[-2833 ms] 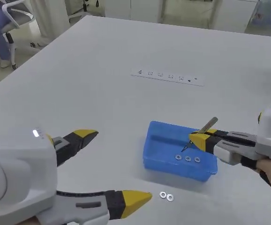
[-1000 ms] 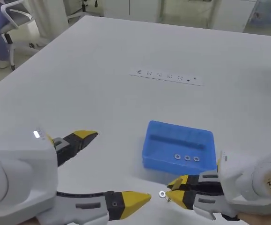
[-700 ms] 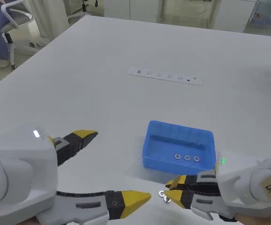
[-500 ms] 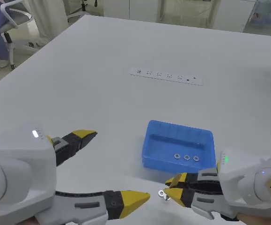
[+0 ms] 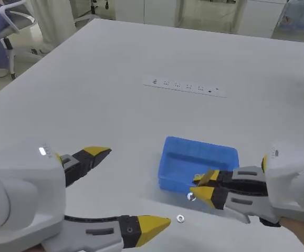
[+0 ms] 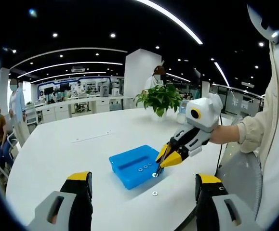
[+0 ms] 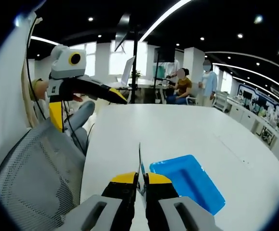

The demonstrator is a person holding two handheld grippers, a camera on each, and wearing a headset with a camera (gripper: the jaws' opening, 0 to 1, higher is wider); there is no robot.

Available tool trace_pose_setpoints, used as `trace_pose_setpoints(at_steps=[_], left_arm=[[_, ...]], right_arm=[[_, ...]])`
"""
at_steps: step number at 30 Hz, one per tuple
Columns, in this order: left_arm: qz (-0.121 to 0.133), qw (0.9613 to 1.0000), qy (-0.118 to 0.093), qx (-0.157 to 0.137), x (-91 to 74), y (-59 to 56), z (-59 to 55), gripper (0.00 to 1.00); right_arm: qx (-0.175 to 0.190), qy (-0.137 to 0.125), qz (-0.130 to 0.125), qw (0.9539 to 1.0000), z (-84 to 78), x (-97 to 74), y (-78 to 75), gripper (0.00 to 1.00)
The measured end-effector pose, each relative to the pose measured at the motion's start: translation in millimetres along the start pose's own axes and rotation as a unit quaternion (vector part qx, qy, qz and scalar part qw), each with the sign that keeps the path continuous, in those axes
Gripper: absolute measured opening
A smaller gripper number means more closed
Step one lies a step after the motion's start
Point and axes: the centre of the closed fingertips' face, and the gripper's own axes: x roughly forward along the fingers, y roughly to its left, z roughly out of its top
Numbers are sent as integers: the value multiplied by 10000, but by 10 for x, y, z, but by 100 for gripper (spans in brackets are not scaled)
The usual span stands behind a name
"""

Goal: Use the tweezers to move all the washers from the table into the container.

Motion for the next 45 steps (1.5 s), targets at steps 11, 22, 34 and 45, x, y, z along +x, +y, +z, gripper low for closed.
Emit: trace_pose_setpoints(at_steps=[11, 22, 34, 45], left_arm=[[14, 10000, 0, -4, -8, 6, 2, 90], [87, 10000, 1, -46, -49, 46, -21, 90], [110, 9999, 24, -33, -48, 63, -26, 90], [139, 9999, 36, -60, -59, 78, -37, 89]], right_arm=[[689, -347, -341, 9964, 177, 76, -410, 3], [1588, -157, -555, 9856, -65, 269, -786, 3], [2084, 122, -617, 9760, -316, 472, -915, 3], [2213, 261, -559, 9733, -390, 531, -912, 3]])
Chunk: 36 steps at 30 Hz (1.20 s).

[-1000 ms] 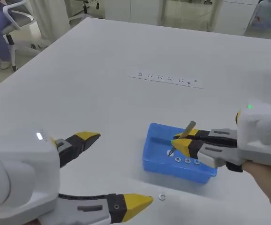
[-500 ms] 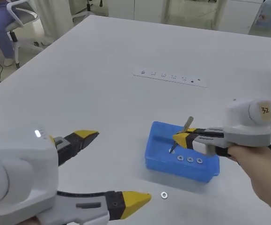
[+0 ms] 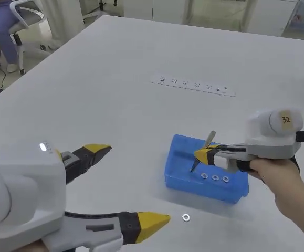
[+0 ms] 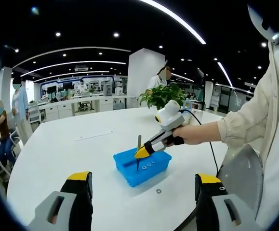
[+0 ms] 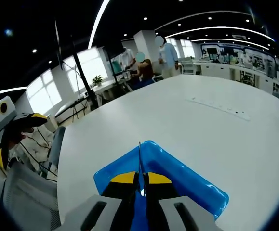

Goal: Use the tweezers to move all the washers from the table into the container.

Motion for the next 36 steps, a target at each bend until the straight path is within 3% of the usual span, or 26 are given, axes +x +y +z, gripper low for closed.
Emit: trace_pose_setpoints(at_steps=[14, 21, 30, 36], left_arm=[[-22, 10000, 12, 40, 10, -9, 6, 89], [-8, 10000, 19, 25, 5, -9, -11, 89], [-25, 10000, -11, 22, 13, -13, 5, 89], [-49, 10000, 1, 38, 23, -25, 2, 89]], right_arm=[[-3, 69, -18, 10000, -49, -26, -6, 3], [-45, -234, -10, 9997, 39, -140, 65, 3], [-259, -837, 196, 9960, 312, -405, 311, 3], [-471, -833, 502, 9941, 270, -490, 553, 3]])
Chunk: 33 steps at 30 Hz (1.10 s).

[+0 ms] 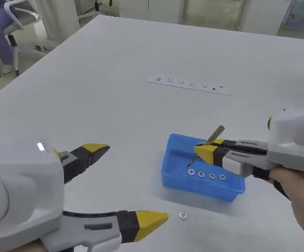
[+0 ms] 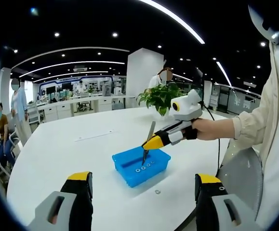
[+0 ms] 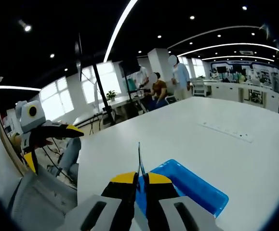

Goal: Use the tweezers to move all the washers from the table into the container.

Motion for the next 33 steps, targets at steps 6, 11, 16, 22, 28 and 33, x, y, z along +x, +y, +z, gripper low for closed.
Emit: trace_pose_setpoints(at_steps=[6, 11, 16, 22, 28, 33], left_arm=[[-29, 10000, -2, 15, 13, -23, 4, 89], [-53, 10000, 10, 19, 17, -40, 1, 89], [-47, 10000, 11, 22, 9, -35, 5, 89], [-60, 10000, 28, 28, 9, -40, 2, 89], [-72, 10000, 31, 40, 12, -47, 5, 89], [-45, 10000, 28, 25, 2, -37, -1, 89]], right_arm=[[-67, 314, 340, 9989, -228, 23, 206, 3], [117, 567, 499, 9971, -474, 89, 303, 3], [169, 860, 516, 9948, -700, 148, 302, 3], [272, 1009, 504, 9932, -819, 169, 288, 3], [202, 1059, 486, 9930, -846, 155, 301, 3], [18, 1144, 499, 9922, -854, 150, 341, 3]])
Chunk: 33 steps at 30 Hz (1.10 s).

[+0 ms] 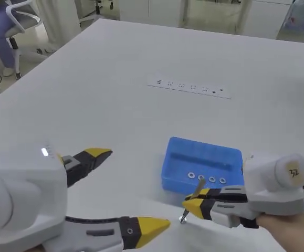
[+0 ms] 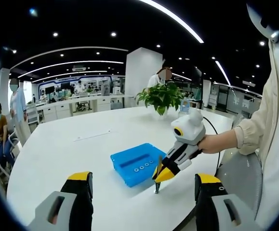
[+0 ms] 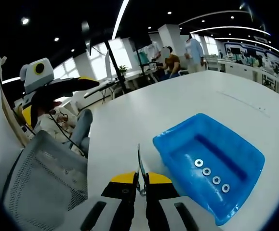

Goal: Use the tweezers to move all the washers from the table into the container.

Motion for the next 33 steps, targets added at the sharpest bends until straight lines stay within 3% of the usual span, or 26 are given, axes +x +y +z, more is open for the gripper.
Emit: trace_pose_setpoints(at_steps=[5, 11, 17, 19, 21, 25, 28, 31, 32, 33], left_arm=[[14, 10000, 2, -3, -8, 2, -4, 89], [20, 10000, -12, -3, -7, 8, 3, 89], [3, 10000, -5, 18, 0, 2, 2, 89], [7, 10000, -22, 5, -6, 6, 5, 89], [20, 10000, -15, -1, -12, 15, -4, 89], [39, 10000, -5, -7, -22, 25, -17, 89], [45, 10000, -19, -27, -25, 29, -19, 89], [50, 10000, -18, -30, -23, 31, -25, 89], [45, 10000, -23, -37, -22, 29, -25, 89], [47, 10000, -28, -35, -23, 28, -25, 89]], right_arm=[[-664, 198, 37, 9976, -26, 10, 114, 3], [-1609, 578, 215, 9850, -115, 35, 318, 3], [-2503, 1037, 228, 9623, -213, 76, 396, 2], [-2551, 1095, 253, 9604, -203, 87, 426, 2], [-2759, 1190, 252, 9535, -195, 90, 423, 2], [-2955, 1351, 330, 9452, -212, 82, 449, 2], [-3280, 1594, 343, 9305, -221, 48, 445, 2], [-3419, 1784, 441, 9216, -219, 9, 474, 2], [-3545, 1958, 490, 9130, -244, -21, 470, 2], [-3608, 2073, 523, 9078, -265, -41, 469, 2]])
